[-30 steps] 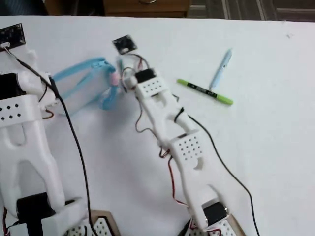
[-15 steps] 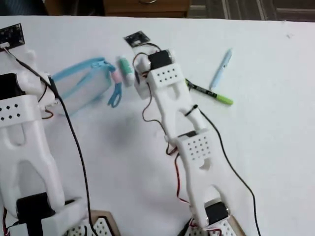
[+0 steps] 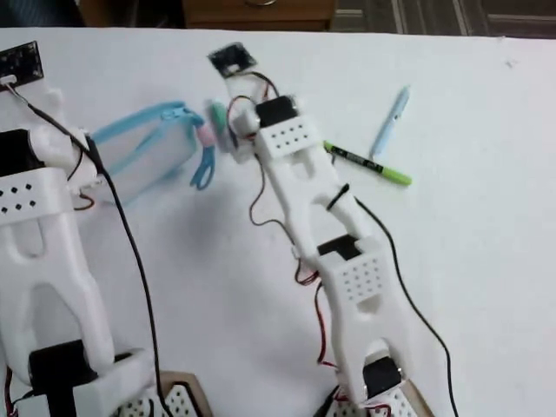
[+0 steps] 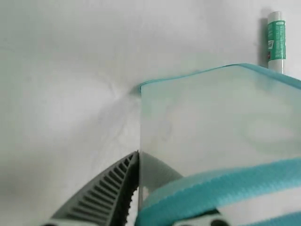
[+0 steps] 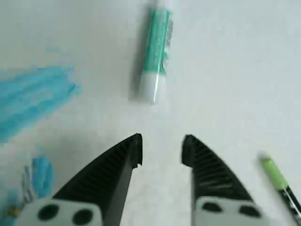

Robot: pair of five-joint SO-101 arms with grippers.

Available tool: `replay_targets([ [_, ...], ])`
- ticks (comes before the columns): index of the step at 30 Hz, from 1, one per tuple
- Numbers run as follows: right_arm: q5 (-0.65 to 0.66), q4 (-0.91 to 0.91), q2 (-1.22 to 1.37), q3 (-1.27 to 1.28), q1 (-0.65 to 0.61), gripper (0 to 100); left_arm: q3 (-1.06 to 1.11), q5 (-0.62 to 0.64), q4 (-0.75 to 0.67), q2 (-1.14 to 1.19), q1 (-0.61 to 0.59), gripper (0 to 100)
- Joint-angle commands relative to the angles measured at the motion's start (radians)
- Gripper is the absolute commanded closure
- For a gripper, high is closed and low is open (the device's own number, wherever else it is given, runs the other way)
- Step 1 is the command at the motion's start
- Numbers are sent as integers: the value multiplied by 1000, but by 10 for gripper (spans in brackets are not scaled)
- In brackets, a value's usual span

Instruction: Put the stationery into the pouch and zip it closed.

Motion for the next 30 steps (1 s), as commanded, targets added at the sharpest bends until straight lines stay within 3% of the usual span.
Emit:
replay_targets([
  [1, -46, -147, 33, -6, -38, 682, -15, 3, -2, 1, -19, 976],
  [6, -46, -274, 186, -17, -73, 698, -15, 3, -5, 1, -19, 976],
  [9, -48, -246, 265, -110, -71, 741, -15, 3, -5, 1, -19, 976],
  [14, -38, -94, 374, -367, -54, 989, -15, 3, -5, 1, -19, 976],
  [17, -38, 70, 409, -499, -38, 951, -15, 3, -5, 2, -19, 976],
  [26, 11, 533, 410, -732, -16, 981, -15, 3, -5, 2, -19, 976],
  [30, 31, 558, 384, -726, 7, 981, -15, 3, 0, 1, -19, 976],
])
